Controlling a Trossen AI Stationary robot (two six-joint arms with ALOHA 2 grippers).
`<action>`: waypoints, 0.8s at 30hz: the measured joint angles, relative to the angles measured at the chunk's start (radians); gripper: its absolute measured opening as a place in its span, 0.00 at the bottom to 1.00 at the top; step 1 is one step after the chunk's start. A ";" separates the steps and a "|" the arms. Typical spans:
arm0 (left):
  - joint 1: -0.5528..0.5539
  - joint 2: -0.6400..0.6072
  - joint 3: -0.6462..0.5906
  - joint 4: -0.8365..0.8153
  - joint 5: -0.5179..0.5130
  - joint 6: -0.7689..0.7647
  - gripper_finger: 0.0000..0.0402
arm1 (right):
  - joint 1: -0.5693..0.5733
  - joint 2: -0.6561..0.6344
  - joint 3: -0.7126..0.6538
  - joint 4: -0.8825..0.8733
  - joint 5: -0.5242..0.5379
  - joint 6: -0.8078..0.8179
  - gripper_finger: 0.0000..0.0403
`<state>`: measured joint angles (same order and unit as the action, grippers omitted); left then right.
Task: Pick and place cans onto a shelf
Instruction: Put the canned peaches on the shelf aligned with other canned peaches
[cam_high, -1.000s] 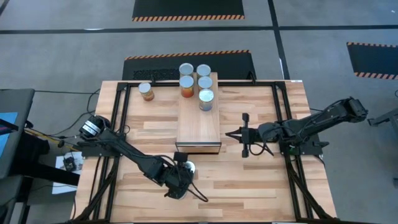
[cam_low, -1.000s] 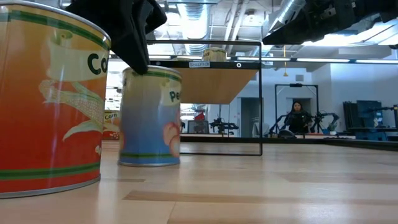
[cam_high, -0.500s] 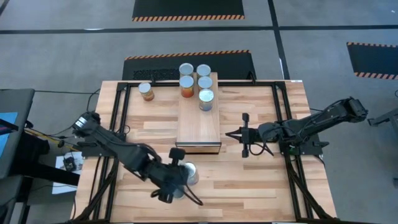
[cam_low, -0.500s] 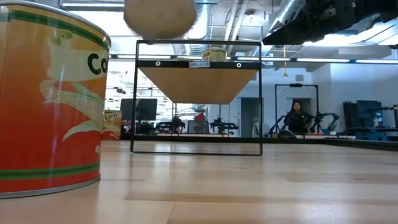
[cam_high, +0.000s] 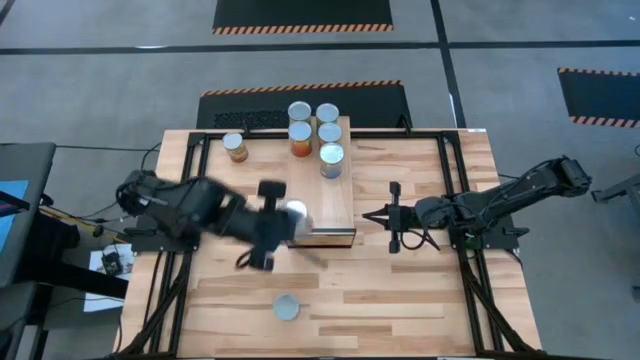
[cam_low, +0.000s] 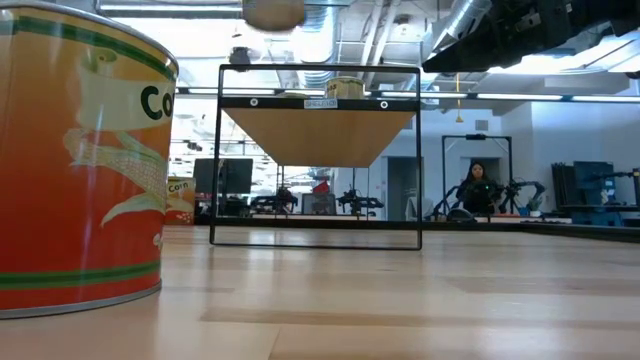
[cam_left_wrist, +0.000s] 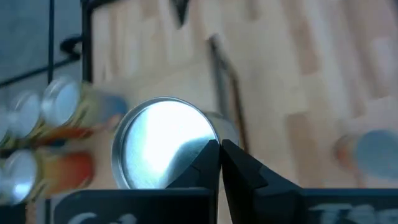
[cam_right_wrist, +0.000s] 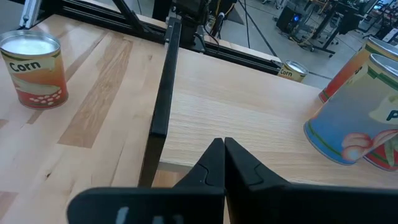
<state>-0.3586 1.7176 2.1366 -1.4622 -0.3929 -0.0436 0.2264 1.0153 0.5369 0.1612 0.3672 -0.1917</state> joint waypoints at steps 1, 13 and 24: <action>0.037 0.001 0.000 -0.015 0.012 0.022 0.00 | 0.000 0.000 0.000 0.000 0.000 0.000 0.03; 0.423 -0.003 -0.146 0.034 0.142 0.243 0.00 | 0.000 0.000 0.000 -0.012 0.000 0.000 0.03; 0.550 -0.001 -0.251 0.166 0.232 0.388 0.00 | 0.000 0.000 0.000 -0.020 0.000 0.000 0.03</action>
<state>0.1914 1.7168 1.8858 -1.2959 -0.1608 0.3447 0.2264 1.0153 0.5369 0.1413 0.3672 -0.1921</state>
